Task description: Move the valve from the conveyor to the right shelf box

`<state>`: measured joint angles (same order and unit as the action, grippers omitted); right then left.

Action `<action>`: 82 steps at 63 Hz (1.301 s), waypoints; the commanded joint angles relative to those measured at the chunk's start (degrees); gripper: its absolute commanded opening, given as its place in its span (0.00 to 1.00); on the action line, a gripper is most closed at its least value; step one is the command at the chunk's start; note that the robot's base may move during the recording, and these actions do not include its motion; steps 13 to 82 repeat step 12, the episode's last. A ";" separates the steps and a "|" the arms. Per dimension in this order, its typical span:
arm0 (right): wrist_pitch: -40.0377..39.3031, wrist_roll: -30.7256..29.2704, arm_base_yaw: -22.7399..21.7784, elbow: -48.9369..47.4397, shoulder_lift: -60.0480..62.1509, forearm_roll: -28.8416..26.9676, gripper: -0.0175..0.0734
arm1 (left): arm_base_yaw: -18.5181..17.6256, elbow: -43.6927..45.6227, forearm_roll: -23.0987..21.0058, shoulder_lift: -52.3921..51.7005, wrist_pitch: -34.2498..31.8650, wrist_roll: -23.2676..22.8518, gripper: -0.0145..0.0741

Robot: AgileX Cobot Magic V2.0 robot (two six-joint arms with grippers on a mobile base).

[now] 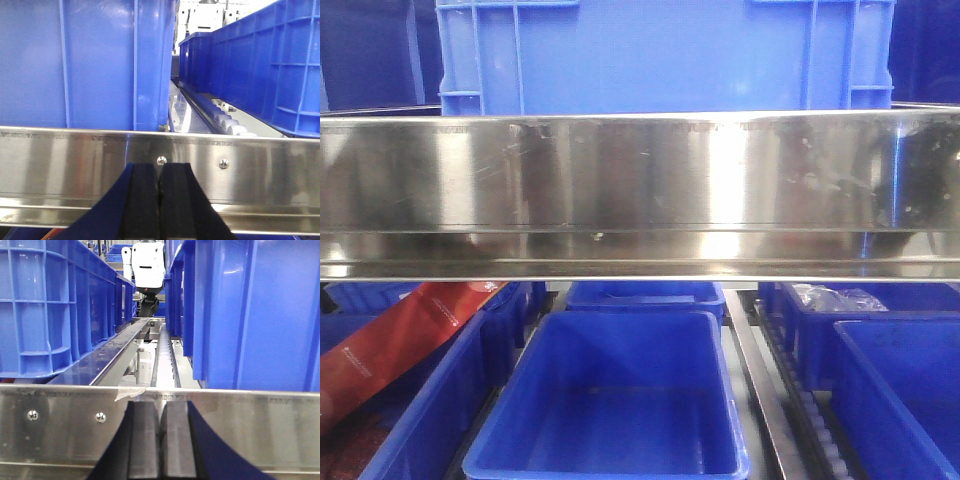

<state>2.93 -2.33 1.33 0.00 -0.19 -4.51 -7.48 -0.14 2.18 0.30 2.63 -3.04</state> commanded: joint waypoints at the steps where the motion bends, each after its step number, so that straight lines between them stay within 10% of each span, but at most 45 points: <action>1: -1.26 -0.29 -0.19 0.00 0.19 0.18 0.01 | -0.43 0.14 -0.42 -0.30 -0.62 -0.21 0.04; 82: -1.26 -0.29 -0.19 0.00 0.19 0.18 0.01 | -0.43 0.14 -0.42 -0.30 -0.62 -0.21 0.04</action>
